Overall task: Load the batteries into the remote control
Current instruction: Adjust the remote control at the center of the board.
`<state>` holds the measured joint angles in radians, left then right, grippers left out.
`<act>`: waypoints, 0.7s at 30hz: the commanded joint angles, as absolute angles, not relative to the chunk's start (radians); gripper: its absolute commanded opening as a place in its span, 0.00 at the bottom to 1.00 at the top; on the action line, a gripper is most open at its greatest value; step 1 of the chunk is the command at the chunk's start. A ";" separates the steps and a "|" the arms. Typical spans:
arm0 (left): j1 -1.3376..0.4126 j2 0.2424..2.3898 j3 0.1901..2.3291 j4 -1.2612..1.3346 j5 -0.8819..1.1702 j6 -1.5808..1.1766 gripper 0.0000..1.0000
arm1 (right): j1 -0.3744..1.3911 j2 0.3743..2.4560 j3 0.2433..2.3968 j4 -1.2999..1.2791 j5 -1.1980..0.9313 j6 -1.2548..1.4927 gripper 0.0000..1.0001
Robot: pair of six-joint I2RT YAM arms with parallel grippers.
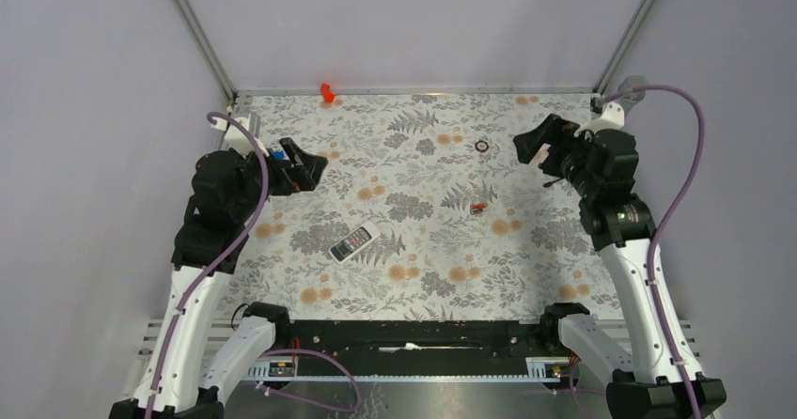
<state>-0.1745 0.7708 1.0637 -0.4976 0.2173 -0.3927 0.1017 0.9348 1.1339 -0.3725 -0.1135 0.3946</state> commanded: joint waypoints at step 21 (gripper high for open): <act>-0.186 0.710 0.414 -0.485 0.054 -0.949 0.97 | 0.119 0.923 0.668 -0.167 -0.291 0.703 0.94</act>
<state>-0.1791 0.7219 0.4328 -0.5396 0.0807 -0.8597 0.1059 0.9485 0.6964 -0.1936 -0.2573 0.6514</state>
